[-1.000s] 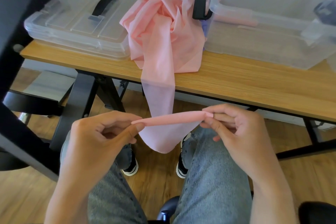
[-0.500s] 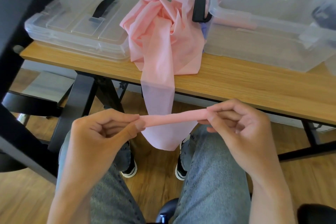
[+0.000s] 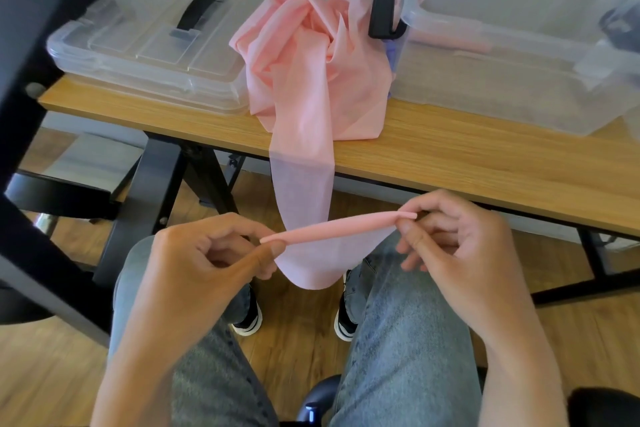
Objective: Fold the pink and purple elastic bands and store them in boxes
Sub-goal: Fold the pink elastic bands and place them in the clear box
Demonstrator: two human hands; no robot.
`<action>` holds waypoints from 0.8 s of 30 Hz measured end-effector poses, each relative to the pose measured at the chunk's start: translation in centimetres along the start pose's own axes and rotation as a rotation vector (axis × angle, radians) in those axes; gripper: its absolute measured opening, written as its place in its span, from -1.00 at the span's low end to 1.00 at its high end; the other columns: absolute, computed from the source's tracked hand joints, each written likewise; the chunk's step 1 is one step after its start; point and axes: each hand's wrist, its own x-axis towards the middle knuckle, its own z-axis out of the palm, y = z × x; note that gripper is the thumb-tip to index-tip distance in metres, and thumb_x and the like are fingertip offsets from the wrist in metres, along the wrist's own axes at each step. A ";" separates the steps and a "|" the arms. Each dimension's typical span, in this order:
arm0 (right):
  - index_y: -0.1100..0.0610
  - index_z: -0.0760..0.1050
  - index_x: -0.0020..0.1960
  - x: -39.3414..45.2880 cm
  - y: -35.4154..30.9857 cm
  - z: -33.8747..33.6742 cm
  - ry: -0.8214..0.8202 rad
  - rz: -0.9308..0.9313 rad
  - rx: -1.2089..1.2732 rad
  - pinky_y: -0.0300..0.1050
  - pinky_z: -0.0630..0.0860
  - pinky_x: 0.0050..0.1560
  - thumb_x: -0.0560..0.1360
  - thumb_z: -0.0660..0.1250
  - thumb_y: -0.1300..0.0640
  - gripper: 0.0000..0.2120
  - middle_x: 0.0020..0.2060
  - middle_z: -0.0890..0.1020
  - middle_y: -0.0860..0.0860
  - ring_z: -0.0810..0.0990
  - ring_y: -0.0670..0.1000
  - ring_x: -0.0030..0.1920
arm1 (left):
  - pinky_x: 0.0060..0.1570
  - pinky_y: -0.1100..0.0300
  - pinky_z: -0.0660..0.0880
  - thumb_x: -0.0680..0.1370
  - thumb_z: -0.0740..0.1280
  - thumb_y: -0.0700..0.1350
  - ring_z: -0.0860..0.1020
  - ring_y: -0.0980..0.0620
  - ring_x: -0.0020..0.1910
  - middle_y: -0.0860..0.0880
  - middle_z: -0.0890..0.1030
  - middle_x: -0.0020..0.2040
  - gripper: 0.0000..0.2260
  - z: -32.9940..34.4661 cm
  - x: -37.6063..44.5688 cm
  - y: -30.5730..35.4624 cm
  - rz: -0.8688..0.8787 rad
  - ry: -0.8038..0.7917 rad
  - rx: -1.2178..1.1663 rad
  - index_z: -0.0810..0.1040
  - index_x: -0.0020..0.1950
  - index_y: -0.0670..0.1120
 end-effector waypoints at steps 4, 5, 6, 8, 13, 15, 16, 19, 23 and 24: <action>0.11 0.64 0.02 -0.1 -0.3 -0.1 0.011 0.022 0.188 -0.11 0.69 -0.17 0.58 0.40 0.30 -0.88 -0.25 0.75 0.03 0.76 0.03 -0.21 | -0.19 0.22 0.68 0.41 0.52 -0.15 0.74 0.05 -0.22 0.06 0.76 -0.20 -0.82 0.2 0.1 -0.1 0.002 0.040 -0.099 0.72 0.01 -0.10; 0.15 0.64 0.03 -0.1 -0.4 -0.1 0.003 0.025 0.241 -0.12 0.69 -0.11 0.57 0.40 0.32 -0.89 -0.19 0.77 0.04 0.78 0.04 -0.15 | -0.16 0.20 0.68 0.41 0.52 -0.16 0.75 0.04 -0.19 0.05 0.76 -0.16 -0.82 0.3 0.1 -0.1 0.008 0.052 -0.126 0.72 0.01 -0.11; 0.18 0.64 0.04 -0.2 -0.5 -0.1 -0.009 0.023 0.287 -0.12 0.69 -0.07 0.56 0.41 0.30 -0.91 -0.15 0.77 0.05 0.78 0.05 -0.10 | -0.15 0.17 0.69 0.41 0.51 -0.15 0.75 0.01 -0.17 0.03 0.76 -0.15 -0.84 0.2 0.1 -0.1 0.011 0.068 -0.155 0.73 -0.02 -0.11; 0.22 0.64 0.03 -0.2 -0.8 -0.1 -0.008 0.013 0.338 -0.13 0.69 -0.06 0.54 0.42 0.24 -0.92 -0.12 0.78 0.06 0.78 0.06 -0.08 | -0.17 0.13 0.69 0.40 0.50 -0.11 0.75 -0.02 -0.18 0.01 0.76 -0.16 -0.87 0.2 0.1 -0.1 -0.002 0.117 -0.195 0.74 -0.08 -0.09; 0.01 0.61 0.23 -0.2 -0.6 0.0 0.015 0.045 0.243 -0.20 0.68 -0.03 0.53 0.44 0.17 -0.72 -0.08 0.78 -0.11 0.77 -0.06 -0.08 | -0.14 0.20 0.68 0.37 0.53 -0.19 0.75 0.06 -0.15 0.06 0.77 -0.11 -0.68 0.0 0.0 0.0 -0.015 0.115 -0.145 0.67 0.11 -0.04; -0.10 0.60 0.26 -0.2 -0.4 -0.2 0.005 0.053 0.153 -0.27 0.65 0.00 0.52 0.45 0.17 -0.66 -0.07 0.76 -0.21 0.76 -0.14 -0.09 | -0.11 0.24 0.67 0.37 0.52 -0.20 0.75 0.10 -0.12 0.09 0.76 -0.09 -0.60 -0.2 -0.1 -0.1 -0.031 0.082 -0.123 0.65 0.20 -0.01; -0.12 0.62 0.21 -0.2 -0.2 -0.2 0.002 0.039 0.091 -0.27 0.64 0.01 0.53 0.46 0.18 -0.68 -0.08 0.75 -0.25 0.75 -0.17 -0.09 | -0.09 0.23 0.67 0.37 0.52 -0.19 0.74 0.11 -0.11 0.11 0.76 -0.08 -0.63 -0.3 -0.1 -0.2 -0.035 0.067 -0.102 0.67 0.17 -0.01; -0.12 0.67 0.06 -0.2 -0.1 -0.1 0.011 0.014 -0.025 -0.19 0.66 -0.01 0.51 0.49 0.21 -0.75 -0.13 0.75 -0.26 0.74 -0.20 -0.10 | -0.11 0.15 0.68 0.39 0.53 -0.18 0.75 0.10 -0.14 0.11 0.76 -0.12 -0.77 -0.4 -0.1 -0.3 -0.046 0.027 -0.053 0.73 0.03 -0.03; -0.02 0.67 0.02 -0.1 0.2 0.0 -0.006 -0.010 -0.034 -0.10 0.68 -0.18 0.54 0.46 0.19 -0.87 -0.28 0.73 -0.13 0.74 -0.10 -0.27 | -0.23 0.10 0.68 0.43 0.51 -0.05 0.73 0.06 -0.27 0.10 0.74 -0.25 -0.83 -0.5 -0.2 -0.2 -0.021 0.003 0.021 0.72 0.00 -0.02; -0.02 0.66 0.02 -0.1 0.3 0.0 -0.012 -0.021 -0.043 -0.09 0.68 -0.22 0.55 0.45 0.17 -0.89 -0.31 0.72 -0.10 0.73 -0.09 -0.32 | -0.25 0.09 0.68 0.43 0.50 -0.03 0.72 0.06 -0.30 0.10 0.73 -0.28 -0.82 -0.5 -0.2 -0.2 -0.019 0.012 0.024 0.71 0.00 -0.02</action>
